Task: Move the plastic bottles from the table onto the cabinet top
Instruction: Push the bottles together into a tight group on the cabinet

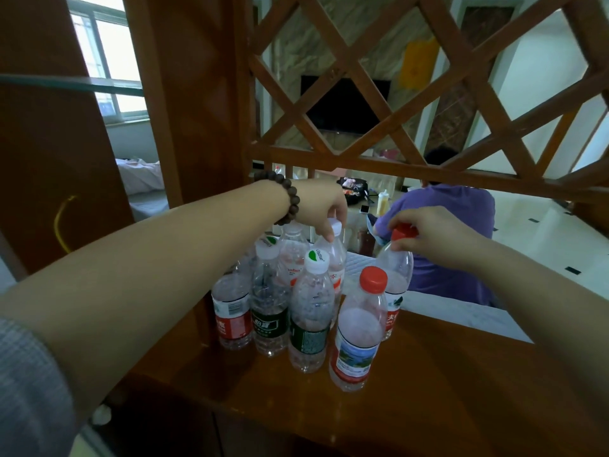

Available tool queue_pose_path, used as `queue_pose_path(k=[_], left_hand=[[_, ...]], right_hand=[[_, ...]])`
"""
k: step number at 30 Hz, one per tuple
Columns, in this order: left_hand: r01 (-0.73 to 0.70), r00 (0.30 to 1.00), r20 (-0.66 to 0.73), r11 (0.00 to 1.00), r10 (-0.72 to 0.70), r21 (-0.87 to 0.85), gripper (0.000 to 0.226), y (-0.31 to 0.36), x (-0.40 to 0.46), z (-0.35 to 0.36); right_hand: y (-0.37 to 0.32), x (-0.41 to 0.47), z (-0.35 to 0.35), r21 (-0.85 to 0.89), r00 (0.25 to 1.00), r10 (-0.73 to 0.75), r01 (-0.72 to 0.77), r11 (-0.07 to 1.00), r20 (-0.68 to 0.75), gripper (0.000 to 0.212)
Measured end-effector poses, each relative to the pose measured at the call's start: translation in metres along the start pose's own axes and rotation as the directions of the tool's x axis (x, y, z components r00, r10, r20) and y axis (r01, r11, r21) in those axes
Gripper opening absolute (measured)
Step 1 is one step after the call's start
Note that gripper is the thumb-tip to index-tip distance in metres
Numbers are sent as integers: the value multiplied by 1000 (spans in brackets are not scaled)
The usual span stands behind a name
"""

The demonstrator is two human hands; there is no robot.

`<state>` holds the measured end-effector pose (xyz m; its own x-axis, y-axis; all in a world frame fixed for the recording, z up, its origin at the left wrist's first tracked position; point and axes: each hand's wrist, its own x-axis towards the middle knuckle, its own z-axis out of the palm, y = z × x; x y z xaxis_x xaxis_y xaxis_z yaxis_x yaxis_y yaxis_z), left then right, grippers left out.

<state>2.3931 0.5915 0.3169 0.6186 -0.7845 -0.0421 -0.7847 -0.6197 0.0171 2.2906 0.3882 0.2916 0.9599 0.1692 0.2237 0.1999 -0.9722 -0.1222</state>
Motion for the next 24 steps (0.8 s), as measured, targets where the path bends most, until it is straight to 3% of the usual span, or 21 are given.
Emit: queue_pose_path(k=[14, 24], left_hand=[[16, 1000, -22, 1000, -16, 2, 42, -4, -3, 5], [33, 999, 12, 995, -32, -98, 50, 0, -13, 6]], right_hand=[[-34, 26, 15, -4, 997, -64, 64, 998, 42, 39], [-30, 28, 16, 15, 995, -42, 41, 999, 90, 38]])
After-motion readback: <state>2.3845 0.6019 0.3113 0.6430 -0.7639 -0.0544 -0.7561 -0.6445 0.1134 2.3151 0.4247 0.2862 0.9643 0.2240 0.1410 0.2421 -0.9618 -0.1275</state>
